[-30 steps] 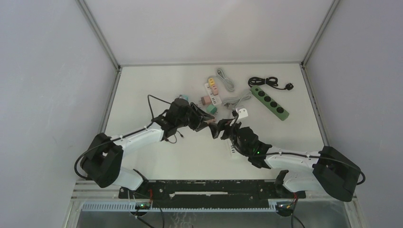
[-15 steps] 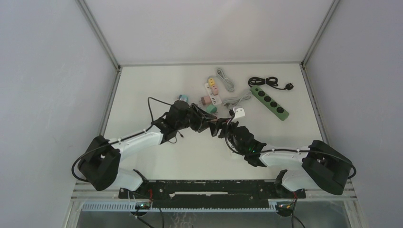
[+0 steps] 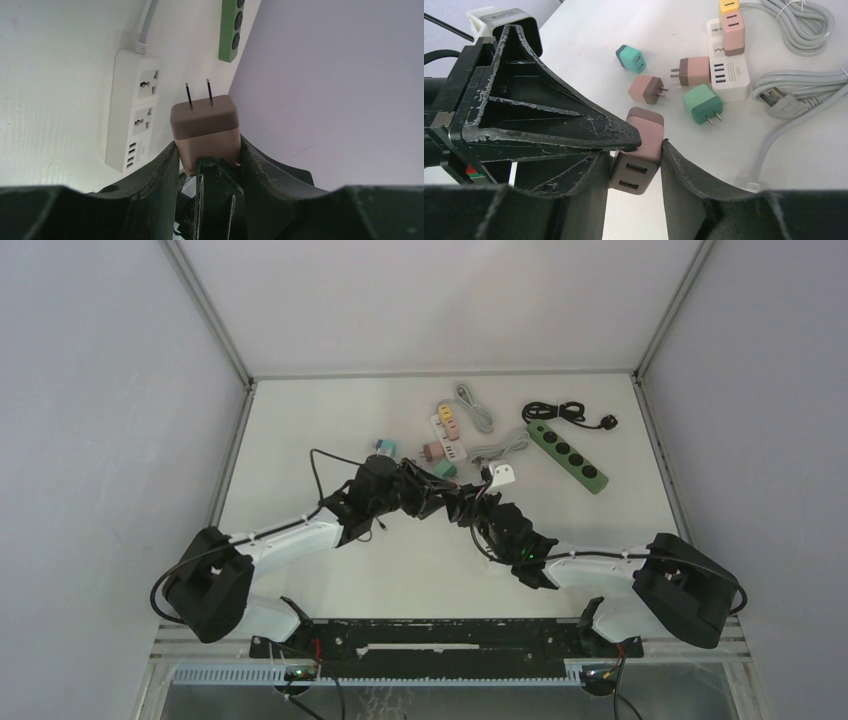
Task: Insert the plug
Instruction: Pick up the plug from the center of the board.
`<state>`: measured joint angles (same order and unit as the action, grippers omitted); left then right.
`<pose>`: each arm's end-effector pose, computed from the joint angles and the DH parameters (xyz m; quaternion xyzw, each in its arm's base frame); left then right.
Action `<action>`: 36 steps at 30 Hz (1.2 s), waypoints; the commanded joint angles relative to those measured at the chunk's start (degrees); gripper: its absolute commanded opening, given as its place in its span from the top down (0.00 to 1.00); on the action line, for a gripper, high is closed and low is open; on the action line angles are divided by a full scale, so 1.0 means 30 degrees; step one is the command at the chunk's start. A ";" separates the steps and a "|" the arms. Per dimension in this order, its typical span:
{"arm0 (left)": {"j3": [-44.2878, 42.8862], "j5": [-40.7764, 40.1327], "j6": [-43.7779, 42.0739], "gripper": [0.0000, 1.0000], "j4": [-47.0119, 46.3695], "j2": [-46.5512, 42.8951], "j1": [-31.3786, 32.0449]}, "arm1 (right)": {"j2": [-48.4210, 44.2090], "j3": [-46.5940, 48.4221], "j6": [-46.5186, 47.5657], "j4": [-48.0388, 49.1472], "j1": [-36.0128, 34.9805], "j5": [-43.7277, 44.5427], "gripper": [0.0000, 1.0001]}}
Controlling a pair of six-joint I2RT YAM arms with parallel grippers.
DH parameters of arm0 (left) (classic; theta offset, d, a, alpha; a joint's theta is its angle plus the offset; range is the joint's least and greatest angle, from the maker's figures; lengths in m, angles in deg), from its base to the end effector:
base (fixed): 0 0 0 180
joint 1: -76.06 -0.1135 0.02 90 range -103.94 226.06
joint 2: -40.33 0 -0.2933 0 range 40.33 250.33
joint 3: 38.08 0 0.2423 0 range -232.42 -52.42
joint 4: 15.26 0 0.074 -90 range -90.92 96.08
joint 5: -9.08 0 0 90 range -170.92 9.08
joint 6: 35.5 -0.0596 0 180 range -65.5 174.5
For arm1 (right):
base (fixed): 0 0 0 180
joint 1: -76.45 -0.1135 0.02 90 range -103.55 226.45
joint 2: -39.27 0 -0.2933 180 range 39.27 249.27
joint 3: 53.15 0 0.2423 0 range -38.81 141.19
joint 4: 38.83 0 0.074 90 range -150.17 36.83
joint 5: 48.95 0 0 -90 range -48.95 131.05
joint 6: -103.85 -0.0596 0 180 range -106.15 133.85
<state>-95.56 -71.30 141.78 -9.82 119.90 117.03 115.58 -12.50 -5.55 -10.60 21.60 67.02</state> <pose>0.2269 -0.2102 0.2495 -0.2951 0.8005 -0.4962 0.1610 0.1791 0.2090 0.2407 -0.0817 0.7426 0.2534 0.6145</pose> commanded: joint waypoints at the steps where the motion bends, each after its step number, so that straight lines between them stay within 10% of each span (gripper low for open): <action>1: 0.0550 0.0121 0.0539 0.63 -0.1527 -0.0850 0.0321 | 0.0008 0.0796 -0.0054 0.1055 -0.0133 -0.0259 0.57; 15: 0.0682 -0.0793 -0.1382 0.33 -0.0629 -0.1873 0.0347 | -0.2066 0.0794 0.0330 -0.1868 -0.0136 -0.1194 1.00; 36: -0.2163 -0.5492 -1.2872 0.00 0.5310 -0.3767 0.0227 | -0.6827 0.8304 -0.0020 -2.2848 0.2843 -0.3814 1.00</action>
<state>-98.09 -86.79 111.75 5.83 108.78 117.82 95.21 5.86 -5.59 -64.13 27.83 59.02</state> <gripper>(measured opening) 0.998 0.375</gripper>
